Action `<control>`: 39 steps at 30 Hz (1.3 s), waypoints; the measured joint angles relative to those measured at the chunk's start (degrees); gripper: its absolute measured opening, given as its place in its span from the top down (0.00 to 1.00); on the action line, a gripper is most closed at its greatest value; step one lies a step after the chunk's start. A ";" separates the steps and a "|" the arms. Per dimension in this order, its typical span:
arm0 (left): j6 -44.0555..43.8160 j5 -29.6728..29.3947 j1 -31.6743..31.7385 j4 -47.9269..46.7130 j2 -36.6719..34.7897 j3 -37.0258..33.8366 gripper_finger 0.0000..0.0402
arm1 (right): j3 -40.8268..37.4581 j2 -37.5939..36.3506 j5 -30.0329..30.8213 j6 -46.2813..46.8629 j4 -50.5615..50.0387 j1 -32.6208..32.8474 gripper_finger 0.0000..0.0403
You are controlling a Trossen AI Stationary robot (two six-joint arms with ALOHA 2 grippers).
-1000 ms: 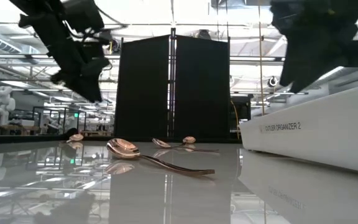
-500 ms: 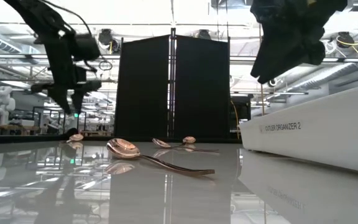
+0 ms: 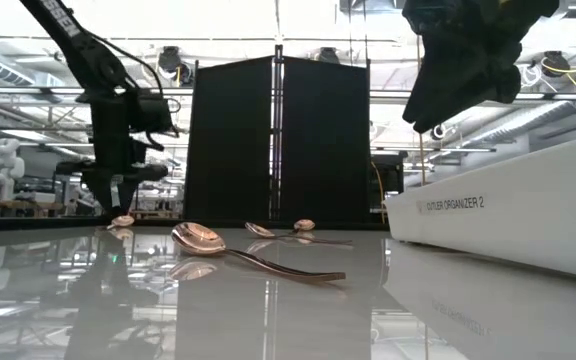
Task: Sort silverware
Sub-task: Put the brown spoon in the white silverware organizer
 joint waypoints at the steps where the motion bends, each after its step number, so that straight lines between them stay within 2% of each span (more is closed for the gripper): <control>1: 0.00 0.00 0.07 0.20 0.84 0.00 0.65 | 0.00 0.01 0.02 0.00 0.04 0.08 0.65; 7: -0.04 -1.41 -0.07 0.32 3.04 0.42 0.65 | 0.00 0.02 0.06 0.00 0.85 0.12 0.65; 18: -8.78 1.78 -0.44 -2.31 3.06 -0.63 0.65 | 0.00 0.02 1.64 -0.05 1.46 1.82 0.65; 29: -10.47 3.82 -1.00 -0.65 3.10 -2.23 0.66 | 0.00 0.04 4.37 -1.47 1.55 3.71 0.65; 32: -10.47 3.78 -1.38 -0.32 3.12 -2.21 0.70 | 0.00 0.04 4.37 -1.29 1.55 4.44 0.65; 39: -10.06 3.64 -1.57 0.05 3.12 -2.19 0.88 | 0.00 0.04 4.30 0.04 1.55 6.24 0.65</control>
